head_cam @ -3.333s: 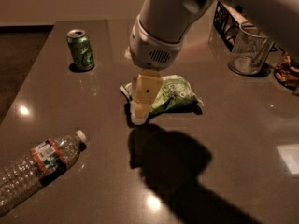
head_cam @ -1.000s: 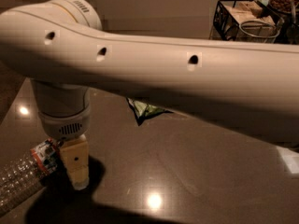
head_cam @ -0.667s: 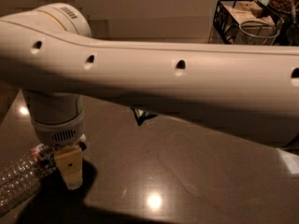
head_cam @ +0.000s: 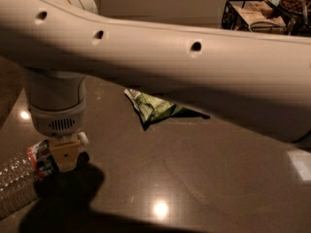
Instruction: Pick water bottle
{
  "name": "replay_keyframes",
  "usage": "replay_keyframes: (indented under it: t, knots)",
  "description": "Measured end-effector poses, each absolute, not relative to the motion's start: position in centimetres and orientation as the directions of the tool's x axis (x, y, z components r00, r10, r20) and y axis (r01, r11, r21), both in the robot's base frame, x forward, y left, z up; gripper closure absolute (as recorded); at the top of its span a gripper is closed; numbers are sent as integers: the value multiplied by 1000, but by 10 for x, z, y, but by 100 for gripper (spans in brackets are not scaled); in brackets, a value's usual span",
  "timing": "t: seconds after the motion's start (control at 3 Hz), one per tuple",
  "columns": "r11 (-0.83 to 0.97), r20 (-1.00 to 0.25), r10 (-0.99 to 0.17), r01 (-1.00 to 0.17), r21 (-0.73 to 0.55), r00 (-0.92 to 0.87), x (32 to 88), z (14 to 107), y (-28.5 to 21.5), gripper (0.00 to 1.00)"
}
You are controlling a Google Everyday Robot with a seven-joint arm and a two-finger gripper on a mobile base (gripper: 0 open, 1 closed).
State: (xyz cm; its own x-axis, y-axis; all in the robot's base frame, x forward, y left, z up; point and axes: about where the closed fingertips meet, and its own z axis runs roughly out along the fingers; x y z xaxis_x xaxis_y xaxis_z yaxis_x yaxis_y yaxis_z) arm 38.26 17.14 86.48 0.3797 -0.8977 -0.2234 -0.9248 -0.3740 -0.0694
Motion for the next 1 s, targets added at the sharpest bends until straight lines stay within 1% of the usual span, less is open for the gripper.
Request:
replay_keyframes:
  t: [0.33, 0.67, 1.0]
  knots:
    - [-331, -279, -898, -940, -82, 340, 394, 894, 164, 89]
    - [-300, -349, -884, -950, -85, 310, 405, 929, 151, 100]
    - [-299, -351, -883, -950, -87, 311, 405, 930, 151, 100]
